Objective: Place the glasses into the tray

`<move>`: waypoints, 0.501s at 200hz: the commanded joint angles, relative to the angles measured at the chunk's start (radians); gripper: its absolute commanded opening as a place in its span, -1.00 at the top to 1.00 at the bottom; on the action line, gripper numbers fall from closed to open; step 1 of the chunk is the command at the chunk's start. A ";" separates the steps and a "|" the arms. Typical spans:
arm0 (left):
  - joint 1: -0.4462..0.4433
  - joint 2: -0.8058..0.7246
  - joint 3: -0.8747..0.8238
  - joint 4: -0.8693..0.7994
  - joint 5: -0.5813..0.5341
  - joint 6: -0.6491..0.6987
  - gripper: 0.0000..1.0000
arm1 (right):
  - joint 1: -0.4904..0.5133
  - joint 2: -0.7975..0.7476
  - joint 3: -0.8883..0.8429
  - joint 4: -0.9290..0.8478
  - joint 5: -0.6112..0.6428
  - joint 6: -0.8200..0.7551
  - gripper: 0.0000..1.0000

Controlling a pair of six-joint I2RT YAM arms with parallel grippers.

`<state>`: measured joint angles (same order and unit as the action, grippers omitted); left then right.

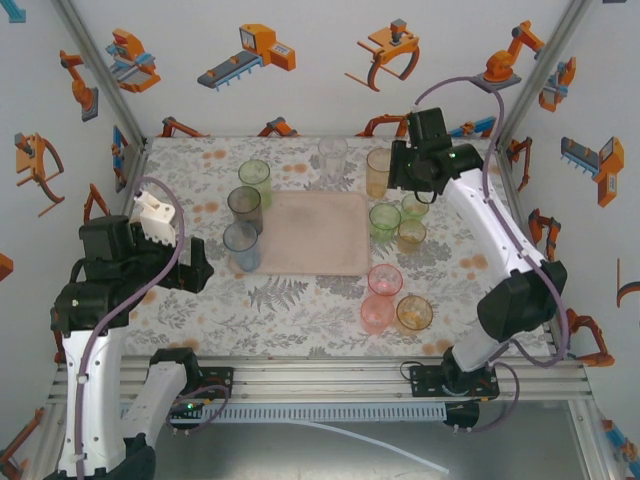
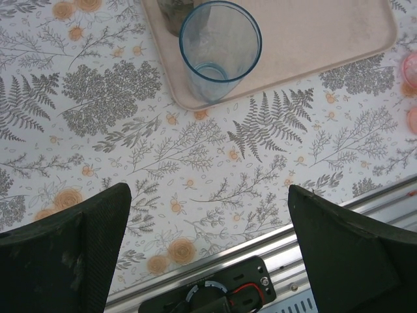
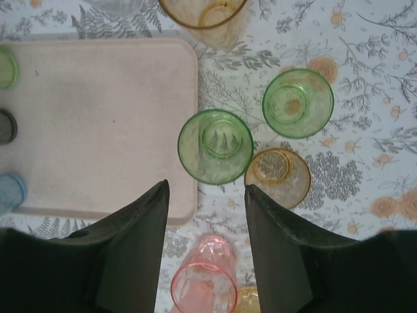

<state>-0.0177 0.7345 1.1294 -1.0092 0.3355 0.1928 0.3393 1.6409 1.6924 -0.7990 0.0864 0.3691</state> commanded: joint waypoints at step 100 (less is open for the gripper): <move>0.013 0.033 -0.016 0.018 0.052 -0.017 -0.97 | -0.090 0.333 0.282 0.098 -0.048 -0.053 0.05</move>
<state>-0.0139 0.7658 1.1149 -1.0023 0.3626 0.1917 0.2642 1.9278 1.9102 -0.7128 0.0509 0.3382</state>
